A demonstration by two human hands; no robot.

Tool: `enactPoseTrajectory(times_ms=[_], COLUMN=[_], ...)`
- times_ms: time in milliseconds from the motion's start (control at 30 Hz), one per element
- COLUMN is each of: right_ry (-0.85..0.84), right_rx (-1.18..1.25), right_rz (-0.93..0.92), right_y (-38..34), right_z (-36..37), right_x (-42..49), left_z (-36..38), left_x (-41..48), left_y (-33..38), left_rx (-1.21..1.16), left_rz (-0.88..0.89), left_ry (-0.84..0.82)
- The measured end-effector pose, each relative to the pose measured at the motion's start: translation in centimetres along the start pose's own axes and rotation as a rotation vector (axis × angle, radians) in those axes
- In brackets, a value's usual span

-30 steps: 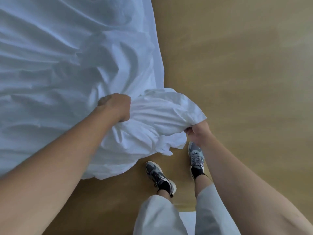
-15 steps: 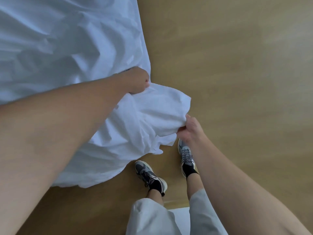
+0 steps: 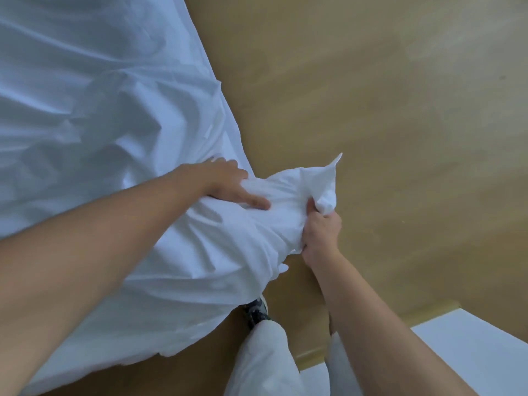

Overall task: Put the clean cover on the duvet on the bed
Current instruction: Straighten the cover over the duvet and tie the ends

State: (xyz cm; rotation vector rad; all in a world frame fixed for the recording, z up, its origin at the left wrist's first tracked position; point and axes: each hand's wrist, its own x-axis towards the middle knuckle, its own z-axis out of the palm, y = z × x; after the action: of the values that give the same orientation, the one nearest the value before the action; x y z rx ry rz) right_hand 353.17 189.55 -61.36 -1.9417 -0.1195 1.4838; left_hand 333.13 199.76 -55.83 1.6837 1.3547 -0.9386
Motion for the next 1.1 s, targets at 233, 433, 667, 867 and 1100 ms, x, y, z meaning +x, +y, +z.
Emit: enactPoseTrajectory(times_ms=[233,433,667,867,1100], right_ry=[0.177,0.256,0.406,-0.655,-0.538], right_rx=[0.003,0.0,-0.549,-1.385,-1.527], right_rz=[0.189,0.197,-0.176,-0.828,-0.791], right_y=[0.9,1.3,-0.1,-1.7,1.4], right_z=[-0.9,-0.5,0.1,10.5,9.4], right_x=[0.3,-0.5,-0.8,-2.8,-4.2], left_z=[0.0,-0.6,-3.1,-2.9,-6.5], left_x=[-4.3,-7.2,-4.3,-2.8,-2.6], left_y=[-3.7,-7.0,-7.9,-9.1,-9.3], left_rx=[0.476,0.241,0.51,0.676,0.628], left_rz=[-0.336,-0.551,-0.211,-0.41,-0.308], left_ry=[0.01,-0.121,-0.261,-0.333,-0.482])
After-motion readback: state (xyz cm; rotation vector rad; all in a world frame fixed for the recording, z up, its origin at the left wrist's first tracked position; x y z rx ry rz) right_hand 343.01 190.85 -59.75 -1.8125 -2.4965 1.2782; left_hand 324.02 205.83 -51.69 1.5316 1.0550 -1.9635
